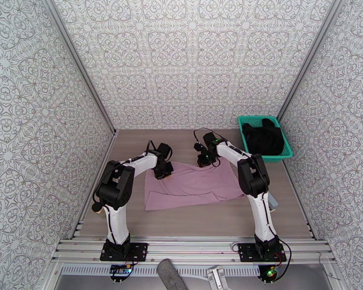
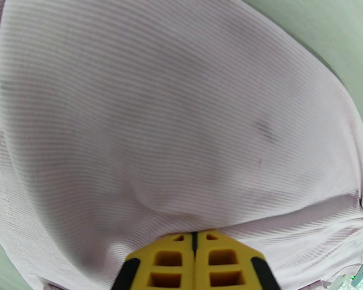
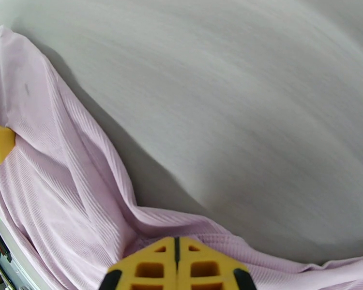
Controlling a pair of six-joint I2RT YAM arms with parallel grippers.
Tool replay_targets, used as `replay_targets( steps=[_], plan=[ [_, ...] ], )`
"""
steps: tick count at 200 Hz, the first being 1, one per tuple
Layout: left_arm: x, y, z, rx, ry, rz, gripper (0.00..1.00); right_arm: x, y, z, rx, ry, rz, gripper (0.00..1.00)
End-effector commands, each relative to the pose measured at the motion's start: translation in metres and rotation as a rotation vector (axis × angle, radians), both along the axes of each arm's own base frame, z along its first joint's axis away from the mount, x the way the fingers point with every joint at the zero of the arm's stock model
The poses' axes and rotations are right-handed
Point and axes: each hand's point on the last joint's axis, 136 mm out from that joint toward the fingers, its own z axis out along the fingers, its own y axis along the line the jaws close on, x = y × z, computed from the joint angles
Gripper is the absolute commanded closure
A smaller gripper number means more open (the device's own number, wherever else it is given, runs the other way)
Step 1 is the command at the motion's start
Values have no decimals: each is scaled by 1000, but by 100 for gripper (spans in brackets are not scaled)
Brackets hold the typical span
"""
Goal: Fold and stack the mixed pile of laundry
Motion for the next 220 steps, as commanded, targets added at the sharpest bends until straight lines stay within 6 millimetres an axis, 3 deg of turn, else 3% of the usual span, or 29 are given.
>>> replay_targets(
  steps=[1,28,62,119,147,180,220],
  plan=[
    [-24,26,-31,105,98,12,100,-1,7,14,27,-19,4,100],
    [-26,26,-32,106,101,11,100,-5,5,28,38,-32,-11,100],
    [-26,29,-32,110,102,14,100,-25,-2,39,56,-27,-33,100],
    [-27,30,-33,109,99,14,100,-60,-10,22,93,34,-60,100],
    [-28,30,-34,110,101,14,100,-50,-5,30,110,15,-74,85],
    [-28,30,-34,108,98,14,100,-22,4,53,130,-46,-108,67],
    [-28,30,-35,105,98,12,100,-4,10,38,96,-17,-100,61]
  ],
)
